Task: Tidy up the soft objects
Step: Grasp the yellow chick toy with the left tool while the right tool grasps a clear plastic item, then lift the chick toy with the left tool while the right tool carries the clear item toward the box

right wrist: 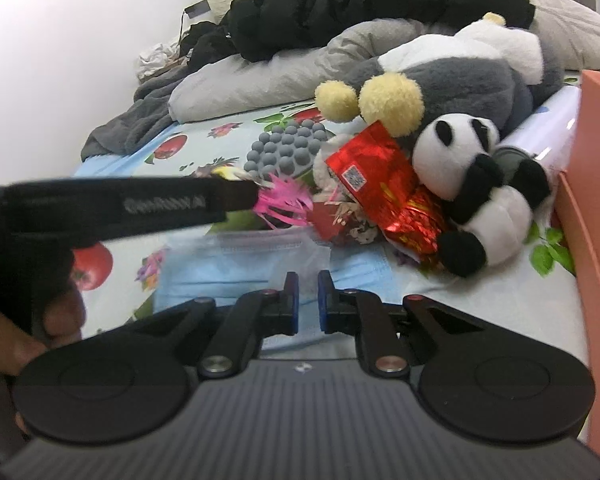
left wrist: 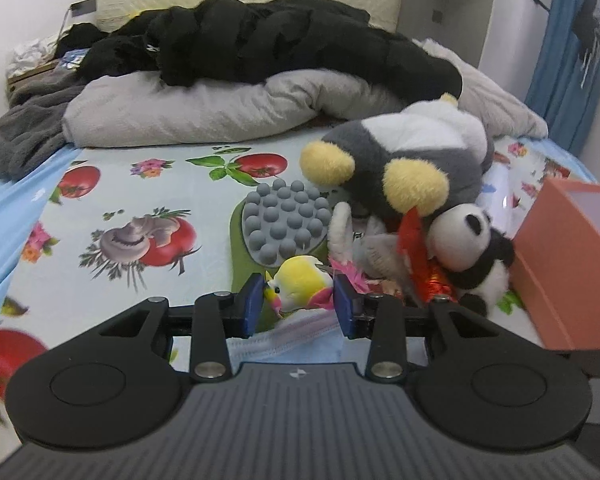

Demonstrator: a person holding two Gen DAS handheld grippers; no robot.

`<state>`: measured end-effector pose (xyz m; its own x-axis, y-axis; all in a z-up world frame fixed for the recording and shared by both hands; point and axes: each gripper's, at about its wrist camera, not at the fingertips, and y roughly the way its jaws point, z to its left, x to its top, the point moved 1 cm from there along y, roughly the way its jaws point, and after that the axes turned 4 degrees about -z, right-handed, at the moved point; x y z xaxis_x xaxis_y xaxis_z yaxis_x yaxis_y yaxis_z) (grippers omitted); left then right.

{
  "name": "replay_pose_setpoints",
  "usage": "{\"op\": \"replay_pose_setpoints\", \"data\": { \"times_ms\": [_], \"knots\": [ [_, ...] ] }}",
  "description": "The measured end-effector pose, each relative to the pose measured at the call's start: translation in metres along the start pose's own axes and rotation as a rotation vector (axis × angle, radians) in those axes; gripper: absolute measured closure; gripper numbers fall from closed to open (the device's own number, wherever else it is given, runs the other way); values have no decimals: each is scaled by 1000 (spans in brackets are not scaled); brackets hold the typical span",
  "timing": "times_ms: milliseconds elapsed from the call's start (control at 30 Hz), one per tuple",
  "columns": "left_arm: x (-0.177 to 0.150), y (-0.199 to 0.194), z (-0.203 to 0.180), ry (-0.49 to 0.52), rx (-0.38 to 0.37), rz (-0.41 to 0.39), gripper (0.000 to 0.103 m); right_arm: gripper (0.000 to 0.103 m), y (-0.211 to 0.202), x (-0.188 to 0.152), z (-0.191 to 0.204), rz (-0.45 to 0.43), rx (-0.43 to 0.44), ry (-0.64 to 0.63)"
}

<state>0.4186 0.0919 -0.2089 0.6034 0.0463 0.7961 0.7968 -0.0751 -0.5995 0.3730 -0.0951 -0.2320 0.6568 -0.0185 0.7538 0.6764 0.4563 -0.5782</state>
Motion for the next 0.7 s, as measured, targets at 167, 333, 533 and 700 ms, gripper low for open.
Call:
{"op": "replay_pose_setpoints", "data": {
  "times_ms": [167,333,533,700],
  "knots": [
    [-6,-40,-4,-41,4,-29,60,90,-29,-8,2,-7,-12,1],
    [-17,-86,-11,-99,2,-50,60,90,-59,-14,3,-32,-23,-5],
    [-46,-118,-20,-161,12,-15,60,90,-92,-27,5,-23,-38,-20],
    [-73,-130,-27,-187,24,43,60,90,-117,-48,4,1,-62,-24]
  ]
}}
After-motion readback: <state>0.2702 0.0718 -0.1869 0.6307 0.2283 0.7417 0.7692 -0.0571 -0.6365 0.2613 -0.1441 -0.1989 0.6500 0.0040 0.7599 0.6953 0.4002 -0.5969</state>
